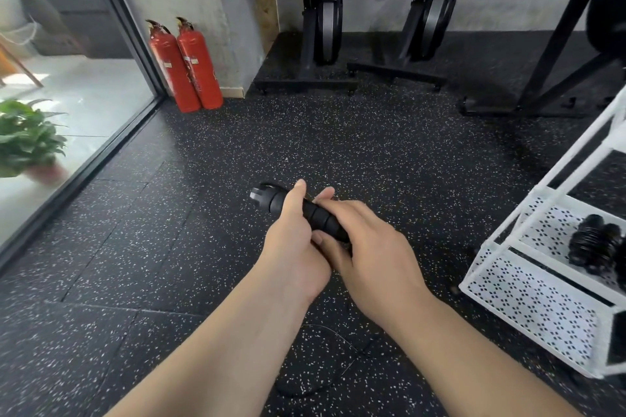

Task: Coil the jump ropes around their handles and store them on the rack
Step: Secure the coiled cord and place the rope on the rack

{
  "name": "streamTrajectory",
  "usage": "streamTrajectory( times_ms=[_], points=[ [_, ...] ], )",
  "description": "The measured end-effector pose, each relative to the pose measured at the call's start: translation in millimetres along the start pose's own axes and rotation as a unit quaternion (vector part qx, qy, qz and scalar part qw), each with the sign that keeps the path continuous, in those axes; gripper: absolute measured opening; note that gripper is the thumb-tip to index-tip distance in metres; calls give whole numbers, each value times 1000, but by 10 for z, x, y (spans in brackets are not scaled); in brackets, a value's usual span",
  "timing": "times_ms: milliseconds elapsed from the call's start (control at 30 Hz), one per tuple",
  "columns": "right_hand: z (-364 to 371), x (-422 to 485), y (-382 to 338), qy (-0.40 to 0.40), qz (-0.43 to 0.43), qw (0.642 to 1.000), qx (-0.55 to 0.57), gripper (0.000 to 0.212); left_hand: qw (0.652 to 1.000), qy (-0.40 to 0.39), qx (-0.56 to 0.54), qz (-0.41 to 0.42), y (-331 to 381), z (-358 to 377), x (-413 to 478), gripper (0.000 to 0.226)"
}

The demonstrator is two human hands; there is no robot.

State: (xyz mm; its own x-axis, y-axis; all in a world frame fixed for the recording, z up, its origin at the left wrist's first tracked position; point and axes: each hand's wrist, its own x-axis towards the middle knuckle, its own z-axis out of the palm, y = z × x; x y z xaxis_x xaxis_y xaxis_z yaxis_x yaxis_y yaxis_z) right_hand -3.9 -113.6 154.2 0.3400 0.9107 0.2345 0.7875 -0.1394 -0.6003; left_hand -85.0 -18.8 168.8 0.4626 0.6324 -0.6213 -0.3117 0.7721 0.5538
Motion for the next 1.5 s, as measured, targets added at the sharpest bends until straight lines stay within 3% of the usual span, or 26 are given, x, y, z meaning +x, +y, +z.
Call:
streamTrajectory(
  times_ms=[133, 233, 300, 400, 433, 467, 533, 567, 600, 667, 700, 767, 867, 933, 1033, 1200, 1367, 1500],
  points=[
    [-92, 73, 70, 5, 23, 1000, -8, 31, 998, -52, 12, -35, 22, -21, 30, 96],
    [-225, 162, 209, -4, 90, 994, 55, 26, 989, -119, 91, -14, 83, -24, 25, 77],
    [-334, 198, 335, -13, 137, 983, 123, 23, 974, -136, 180, -8, 112, -50, 13, 78],
    [-469, 226, 541, -11, 192, 966, 171, 21, 938, -37, 336, 82, 89, -76, -24, 73],
    [-498, 233, 605, -14, 210, 960, 182, 22, 892, 10, 423, 161, 86, -90, -55, 74],
    [-534, 231, 649, -23, 225, 955, 194, 22, 811, 41, 521, 264, 81, -118, -58, 79],
    [-582, 220, 690, -58, 225, 951, 201, 21, 573, 39, 677, 461, 64, -171, -63, 93],
    [-595, 211, 691, -82, 212, 954, 197, 20, 464, 21, 723, 511, 49, -170, -75, 99],
    [-606, 197, 670, -110, 196, 956, 190, 20, 380, 3, 762, 524, 19, -162, -84, 105],
    [-616, 172, 606, -167, 164, 955, 182, 20, 273, -9, 824, 497, -64, -140, -76, 110],
    [-618, 163, 568, -191, 151, 952, 187, 21, 252, -3, 837, 486, -95, -137, -55, 107],
    [-625, 150, 501, -212, 139, 945, 208, 26, 262, 26, 835, 484, -109, -139, -12, 88],
    [-628, 142, 430, -154, 158, 945, 241, 35, 324, 58, 821, 467, -93, -92, -32, 54],
    [-593, 135, 391, -97, 149, 961, 210, 39, 374, 50, 816, 438, -122, -56, -80, 49],
    [-498, 95, 374, -33, 125, 985, 111, 42, 409, 45, 816, 406, -187, -24, -118, 51],
    [-365, 97, 328, 29, 127, 988, 77, 39, 416, 53, 807, 415, -231, 8, -142, 60],
    [-384, 164, 393, 20, 149, 980, 130, 29, 438, -24, 790, 428, -115, -67, -100, 66],
    [-380, 175, 379, 13, 141, 976, 165, 27, 425, 11, 790, 443, -98, -111, -113, 52]
  ],
)
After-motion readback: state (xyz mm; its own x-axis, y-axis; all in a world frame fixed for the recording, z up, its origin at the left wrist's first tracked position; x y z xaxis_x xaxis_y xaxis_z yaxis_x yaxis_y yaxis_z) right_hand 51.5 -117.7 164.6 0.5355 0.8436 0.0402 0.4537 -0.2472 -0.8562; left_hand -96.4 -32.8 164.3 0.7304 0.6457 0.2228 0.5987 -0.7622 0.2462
